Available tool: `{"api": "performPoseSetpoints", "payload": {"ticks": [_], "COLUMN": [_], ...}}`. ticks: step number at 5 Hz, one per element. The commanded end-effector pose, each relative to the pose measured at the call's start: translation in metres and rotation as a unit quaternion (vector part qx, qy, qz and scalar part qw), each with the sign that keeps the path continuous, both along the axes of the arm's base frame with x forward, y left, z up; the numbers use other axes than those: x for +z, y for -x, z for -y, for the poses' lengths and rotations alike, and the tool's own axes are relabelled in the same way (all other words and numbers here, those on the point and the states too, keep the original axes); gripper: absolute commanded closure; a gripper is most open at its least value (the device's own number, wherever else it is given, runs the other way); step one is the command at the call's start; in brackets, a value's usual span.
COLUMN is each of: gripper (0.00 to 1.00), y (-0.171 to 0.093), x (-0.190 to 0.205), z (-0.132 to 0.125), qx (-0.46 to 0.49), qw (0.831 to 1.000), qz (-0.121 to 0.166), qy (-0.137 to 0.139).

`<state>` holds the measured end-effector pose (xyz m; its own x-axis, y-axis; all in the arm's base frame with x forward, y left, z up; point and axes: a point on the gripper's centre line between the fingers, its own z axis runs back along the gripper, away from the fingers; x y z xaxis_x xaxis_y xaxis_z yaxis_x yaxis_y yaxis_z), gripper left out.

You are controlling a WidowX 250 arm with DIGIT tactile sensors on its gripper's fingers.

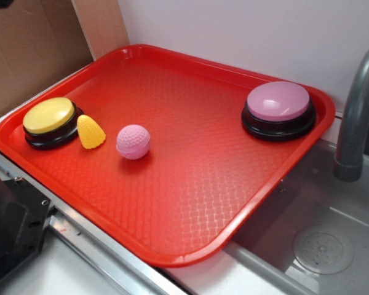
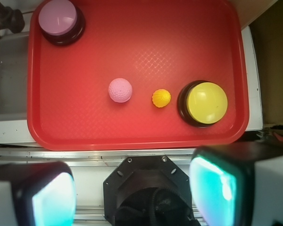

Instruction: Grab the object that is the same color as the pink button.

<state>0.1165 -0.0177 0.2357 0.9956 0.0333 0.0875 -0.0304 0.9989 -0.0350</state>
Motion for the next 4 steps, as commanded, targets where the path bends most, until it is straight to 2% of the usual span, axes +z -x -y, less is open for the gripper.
{"api": "performPoseSetpoints", "payload": {"ticks": [1,2,3,4], "gripper": [0.00,0.00,0.00,0.00], "y": [0.000,-0.014,-0.028,-0.051], "x": [0.000,-0.022,-0.045,-0.080], "z": [0.000,0.004,0.009,0.010], "qx": [0.000,-0.054,-0.123,-0.208], "qw": [1.000,0.998,0.991,0.977], "qz": [0.000,0.021,0.024,0.028], "qy": [0.000,-0.031,-0.048,-0.037]}}
